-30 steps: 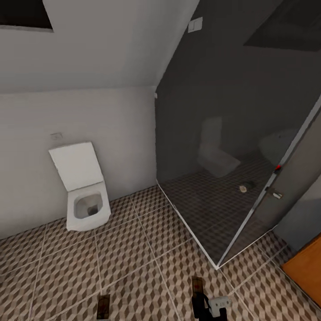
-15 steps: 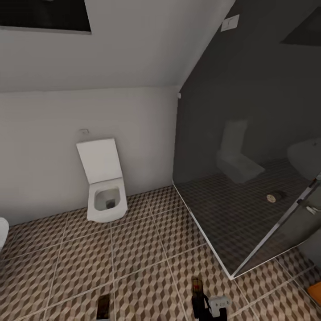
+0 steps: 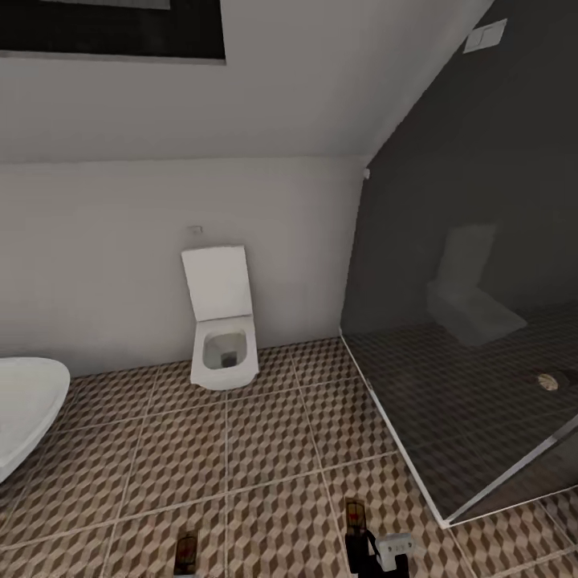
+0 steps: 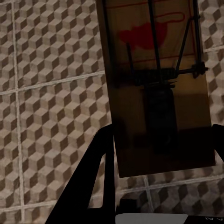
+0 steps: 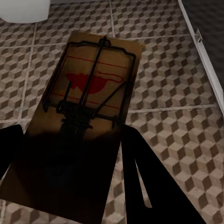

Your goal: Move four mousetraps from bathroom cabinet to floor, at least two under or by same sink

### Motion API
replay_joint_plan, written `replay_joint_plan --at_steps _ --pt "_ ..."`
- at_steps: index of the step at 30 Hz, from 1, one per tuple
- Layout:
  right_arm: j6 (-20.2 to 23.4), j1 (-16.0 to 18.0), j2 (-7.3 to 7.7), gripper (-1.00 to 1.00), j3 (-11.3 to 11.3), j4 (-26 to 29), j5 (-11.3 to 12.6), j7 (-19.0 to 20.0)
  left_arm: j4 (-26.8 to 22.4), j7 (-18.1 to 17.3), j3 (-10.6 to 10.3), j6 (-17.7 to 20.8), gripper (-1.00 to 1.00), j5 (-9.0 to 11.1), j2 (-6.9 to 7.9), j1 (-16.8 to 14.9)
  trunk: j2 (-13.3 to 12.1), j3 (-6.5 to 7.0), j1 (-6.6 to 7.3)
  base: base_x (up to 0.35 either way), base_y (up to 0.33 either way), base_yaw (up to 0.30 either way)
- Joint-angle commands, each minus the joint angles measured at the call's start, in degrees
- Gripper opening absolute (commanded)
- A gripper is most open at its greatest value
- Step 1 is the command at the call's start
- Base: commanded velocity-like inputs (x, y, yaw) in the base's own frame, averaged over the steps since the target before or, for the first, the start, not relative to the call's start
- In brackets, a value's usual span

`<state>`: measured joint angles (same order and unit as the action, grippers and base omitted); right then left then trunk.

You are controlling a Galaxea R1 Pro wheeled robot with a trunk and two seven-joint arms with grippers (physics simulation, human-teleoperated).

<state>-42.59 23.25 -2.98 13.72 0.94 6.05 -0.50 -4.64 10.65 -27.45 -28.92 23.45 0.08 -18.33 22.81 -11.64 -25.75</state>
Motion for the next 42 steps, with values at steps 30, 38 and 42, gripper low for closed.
replay_joint_plan --at_steps 30,38,42 --pt "-0.2 0.0 0.33 -1.00 0.4 -0.1 0.8 0.2 0.0 0.5 -0.5 -0.1 -1.00 0.1 0.01 0.0 0.1 -0.18 -0.03 0.000 0.000 0.205" --pt "-0.1 0.0 0.42 -1.00 0.5 -0.1 0.8 0.4 -0.1 0.5 -0.5 -0.2 -1.00 0.1 -0.37 0.0 0.1 -0.36 -0.03 0.000 0.000 0.000" --pt "-0.1 0.0 0.32 -1.00 0.5 -0.1 0.8 0.4 -0.1 0.5 -0.5 -0.1 -1.00 0.1 -0.57 0.0 0.1 -0.36 -0.03 0.000 0.000 0.000"
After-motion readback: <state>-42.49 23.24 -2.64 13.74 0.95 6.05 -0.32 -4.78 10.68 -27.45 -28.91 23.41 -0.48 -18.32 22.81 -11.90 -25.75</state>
